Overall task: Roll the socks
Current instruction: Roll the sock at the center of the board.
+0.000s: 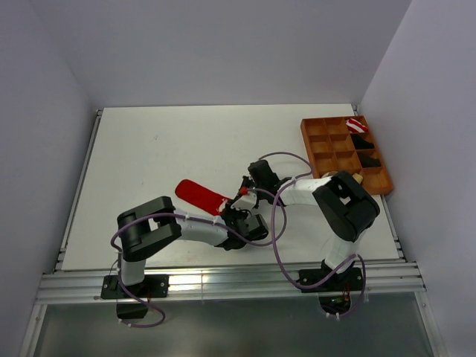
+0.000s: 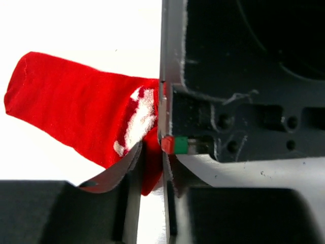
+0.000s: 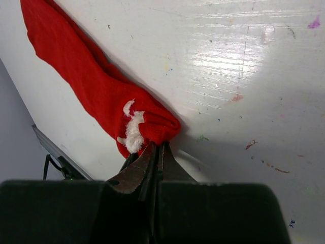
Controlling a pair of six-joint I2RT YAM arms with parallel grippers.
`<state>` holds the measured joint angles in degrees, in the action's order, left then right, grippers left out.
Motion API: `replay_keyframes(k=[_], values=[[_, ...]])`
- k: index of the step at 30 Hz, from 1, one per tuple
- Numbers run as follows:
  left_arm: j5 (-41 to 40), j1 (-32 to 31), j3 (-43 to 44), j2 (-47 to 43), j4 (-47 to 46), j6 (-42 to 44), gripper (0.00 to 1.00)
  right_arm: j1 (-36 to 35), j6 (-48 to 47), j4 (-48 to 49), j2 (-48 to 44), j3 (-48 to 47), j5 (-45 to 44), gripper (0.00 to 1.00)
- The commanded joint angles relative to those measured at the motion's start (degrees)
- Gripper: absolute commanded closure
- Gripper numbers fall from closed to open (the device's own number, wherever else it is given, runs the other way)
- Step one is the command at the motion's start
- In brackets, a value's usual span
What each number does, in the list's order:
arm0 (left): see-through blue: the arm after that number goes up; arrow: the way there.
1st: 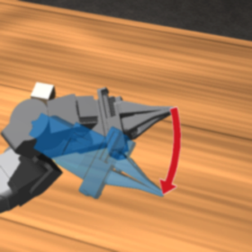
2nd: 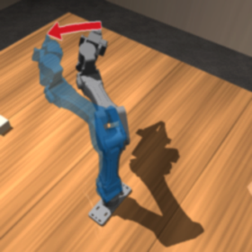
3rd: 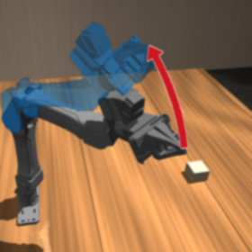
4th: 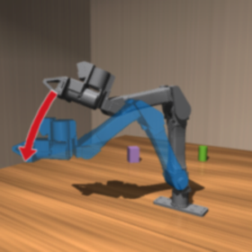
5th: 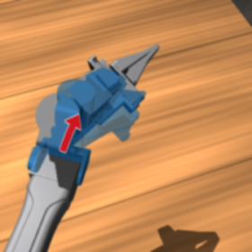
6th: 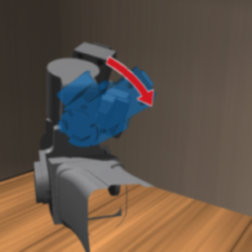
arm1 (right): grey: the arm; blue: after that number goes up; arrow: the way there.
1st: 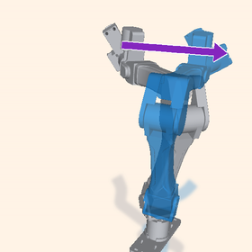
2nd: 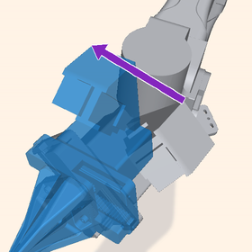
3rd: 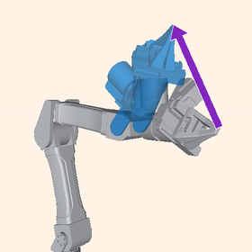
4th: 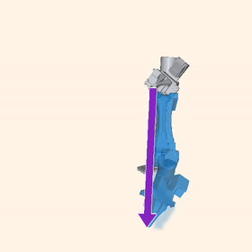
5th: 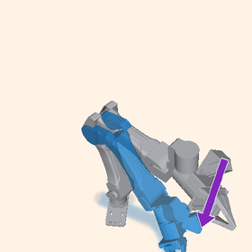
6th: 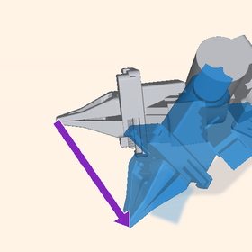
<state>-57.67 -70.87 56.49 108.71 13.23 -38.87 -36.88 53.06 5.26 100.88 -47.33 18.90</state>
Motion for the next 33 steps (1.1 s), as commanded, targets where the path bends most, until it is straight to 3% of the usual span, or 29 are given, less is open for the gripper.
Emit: replay_keyframes(k=[1, 5, 8, 11, 18, 21, 27, 33], values=[[4.1, 2.5, -0.9, 3.4, 6.8, -3.6, 0.78, -0.5, -1.4, -1.7, 1.0, 0.0, -0.4, 1.00], [6.6, 3.4, -1.7, 2.9, 5.5, -3.3, 0.99, -0.4, -1.8, 0.0, -0.1, 1.2, 0.2, 1.00], [10.4, 4.0, -2.8, 1.3, 2.9, -2.1, 0.99, 0.2, -1.5, 3.8, -2.2, 2.6, 1.2, 1.00], [15.6, 5.0, -4.2, -1.5, -0.6, -0.9, 1.00, 1.4, 0.0, 8.6, -5.2, 5.1, 1.7, 0.91], [27.2, 8.5, -6.7, -7.0, -4.8, -0.9, 1.00, 4.0, 1.7, 16.1, -14.5, 10.7, -1.8, 0.49], [32.9, 10.4, -8.1, -9.1, -6.5, -1.7, 1.00, 4.8, 1.7, 17.2, -18.2, 12.9, -4.6, 0.38], [46.1, 17.1, -13.8, -14.1, -12.7, -5.6, 1.00, 5.1, 2.2, 21.0, -22.2, 18.1, -7.3, 0.36], [61.9, 25.7, -19.2, -17.9, -21.2, -10.7, 1.00, 4.7, 3.6, 27.0, -20.1, 21.0, -5.3, 0.37]])
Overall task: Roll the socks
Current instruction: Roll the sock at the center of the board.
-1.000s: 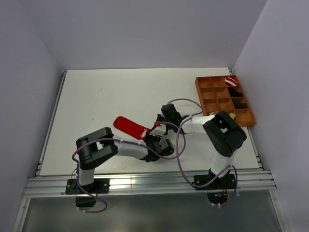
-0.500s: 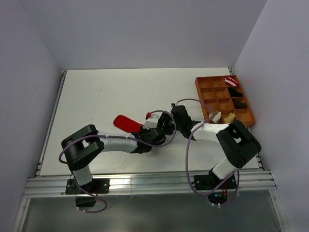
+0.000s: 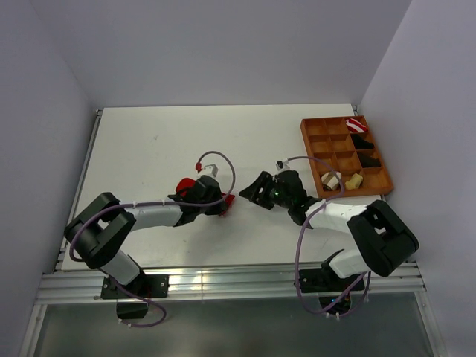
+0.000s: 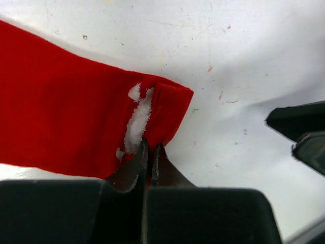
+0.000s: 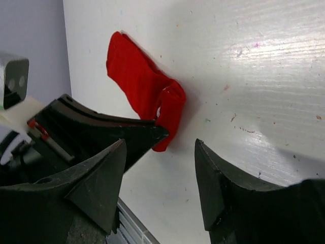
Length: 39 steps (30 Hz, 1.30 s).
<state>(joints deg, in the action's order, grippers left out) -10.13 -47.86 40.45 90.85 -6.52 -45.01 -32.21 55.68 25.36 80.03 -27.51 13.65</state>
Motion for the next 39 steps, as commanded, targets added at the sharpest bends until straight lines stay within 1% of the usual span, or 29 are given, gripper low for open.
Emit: replay_keyframes(k=[1, 5, 7, 8, 10, 16, 20, 28, 31, 35, 39], values=[[16.2, 3.6, -3.5, -0.4, -2.1, -5.1, 1.00, -0.1, 1.1, 7.7, 1.2, 1.4, 0.1, 0.37], [23.3, 7.4, -5.2, -0.1, -5.6, -8.0, 1.00, -2.1, 1.2, 9.6, 4.1, 0.9, -0.2, 0.37], [25.5, 9.0, -6.0, 0.6, -7.3, -9.0, 1.00, -2.7, 1.4, 10.3, 5.3, 0.5, -0.3, 0.37], [27.1, 9.5, -7.2, 0.8, -10.0, -9.7, 1.00, -3.0, 1.4, 10.9, 6.4, 0.3, -0.3, 0.37], [30.1, 10.9, -8.4, 1.4, -12.1, -11.8, 1.00, -3.9, 1.6, 11.2, 7.8, -0.3, -0.6, 0.37], [31.5, 12.7, -10.6, 1.5, -14.7, -14.0, 1.00, -5.3, 2.2, 12.7, 12.4, -1.7, -0.8, 0.38], [32.4, 13.6, -11.9, 1.8, -16.9, -15.8, 1.00, -5.6, 3.0, 15.6, 15.5, -1.6, 0.0, 0.41], [34.4, 15.1, -13.9, 4.1, -20.7, -18.6, 1.00, -7.0, 2.9, 14.8, 18.6, -3.1, 0.9, 0.45], [34.9, 15.4, -14.2, 4.4, -21.2, -19.0, 1.00, -7.4, 2.9, 14.0, 19.0, -3.3, 0.9, 0.48], [35.4, 15.9, -14.0, 4.9, -21.6, -18.9, 1.00, -7.6, 2.8, 13.1, 19.9, -3.4, 0.6, 0.54], [37.1, 16.0, -14.0, 6.1, -23.7, -19.3, 1.00, -7.7, 2.7, 13.0, 21.5, -4.4, 1.6, 0.59]])
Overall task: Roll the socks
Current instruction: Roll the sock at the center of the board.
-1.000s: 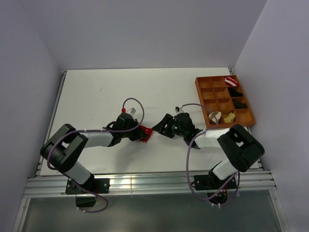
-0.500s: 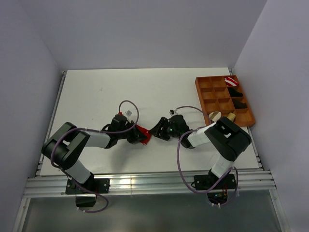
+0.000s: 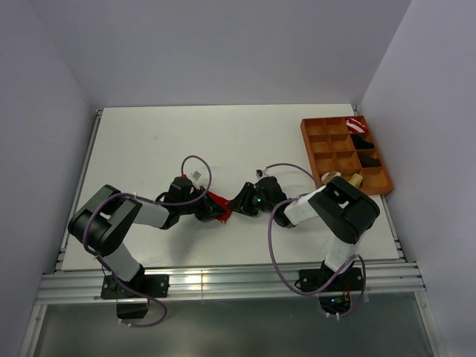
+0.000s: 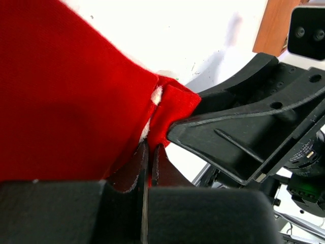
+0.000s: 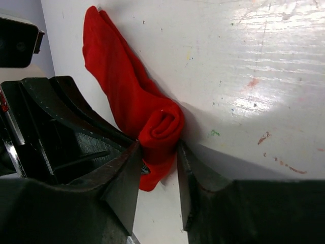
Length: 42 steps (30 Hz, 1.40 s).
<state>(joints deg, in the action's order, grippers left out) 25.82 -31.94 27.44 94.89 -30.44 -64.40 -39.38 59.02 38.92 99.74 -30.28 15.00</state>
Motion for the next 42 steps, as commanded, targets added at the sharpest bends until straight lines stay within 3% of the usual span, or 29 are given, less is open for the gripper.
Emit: replay_keyframes(k=[1, 6, 13, 17, 20, 21, 24, 29, 34, 42], values=[[1.3, 0.0, -1.1, 2.3, 0.0, 0.0, 1.00, -0.5, -0.7, -0.3, 2.1, -1.9, 0.4, 0.62], [1.9, 0.1, -1.1, 3.1, -0.5, 0.4, 1.00, -0.5, -1.3, -0.7, 2.4, -2.5, 0.3, 0.70], [2.0, 0.1, -0.8, 4.3, -0.5, 1.6, 1.00, -0.5, -2.4, -3.8, 0.5, -3.6, -0.3, 1.00], [-3.5, 0.0, -0.4, 0.5, 5.0, 5.1, 0.96, -0.5, -3.8, -10.6, -1.3, -5.0, -2.2, 1.00], [-8.8, 0.0, -0.1, -4.5, 8.6, 8.1, 0.79, -0.5, -4.5, -16.6, -2.2, -7.2, -3.1, 1.00], [-10.3, -0.1, 0.0, -6.0, 10.8, 8.8, 0.68, -0.5, -4.7, -17.9, -2.4, -8.2, -3.6, 1.00], [-17.7, -1.5, 0.5, -12.4, 15.6, 12.1, 0.57, -0.5, -5.0, -22.9, -2.7, -10.3, -4.4, 1.00], [-32.8, -8.2, 3.1, -20.5, 22.8, 18.9, 0.54, -0.5, -5.3, -29.9, -2.3, -13.4, -4.8, 1.00], [-52.5, -21.4, 6.7, -21.7, 26.9, 23.1, 0.60, -0.9, -5.6, -34.3, -1.5, -16.2, -4.9, 1.00], [-61.8, -30.1, 11.6, -13.1, 27.9, 26.8, 0.55, -1.1, -6.0, -37.1, -0.7, -18.5, -4.3, 1.00]])
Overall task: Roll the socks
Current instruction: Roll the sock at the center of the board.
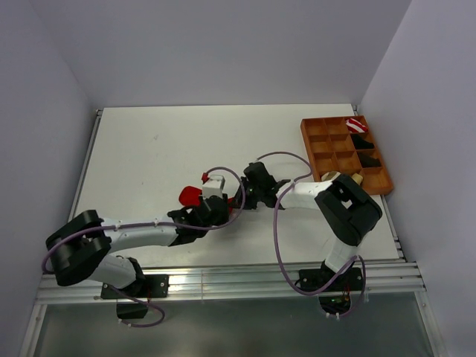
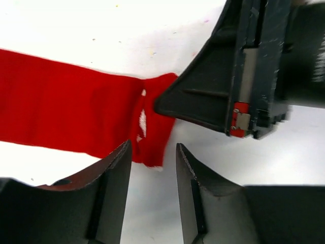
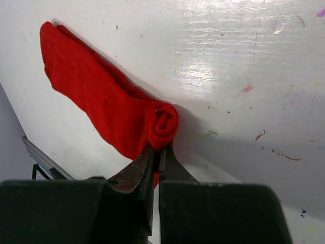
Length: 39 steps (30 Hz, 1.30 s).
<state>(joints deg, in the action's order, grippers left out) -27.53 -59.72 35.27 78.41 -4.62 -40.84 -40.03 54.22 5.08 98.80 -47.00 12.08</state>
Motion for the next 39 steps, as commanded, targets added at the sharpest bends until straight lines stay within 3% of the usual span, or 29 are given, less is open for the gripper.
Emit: replay_keyframes(k=[1, 10, 21, 23, 28, 32, 39], values=[[-9.7, -3.1, 4.5, 4.6, 2.6, 3.6, 0.55, -0.5, -1.0, -3.2, 0.2, -1.9, -1.3, 1.00], [-22.4, -10.1, 13.0, 17.3, 9.2, 3.8, 0.54, -0.5, -1.4, -3.1, 0.9, -2.1, 0.1, 1.00], [-26.3, -10.8, 16.4, 24.6, 14.7, 1.2, 0.62, -0.5, -1.2, -2.3, 2.2, -2.3, 2.1, 1.00], [-26.0, -10.8, 16.6, 25.6, 15.4, -0.2, 0.67, -0.6, -1.1, -1.9, 2.4, -2.2, 2.3, 1.00], [-25.2, -10.8, 16.3, 26.0, 16.6, -2.3, 0.98, -0.5, -0.8, -0.5, 2.3, -1.5, 3.1, 1.00], [-23.5, -10.5, 15.4, 24.8, 15.9, -3.2, 1.00, -0.4, 0.0, 2.4, 1.2, -0.2, 3.1, 1.00], [-9.9, -5.0, 7.6, 16.7, 7.4, -3.0, 1.00, 0.8, 2.0, 11.1, -4.2, 5.4, 2.9, 0.76]])
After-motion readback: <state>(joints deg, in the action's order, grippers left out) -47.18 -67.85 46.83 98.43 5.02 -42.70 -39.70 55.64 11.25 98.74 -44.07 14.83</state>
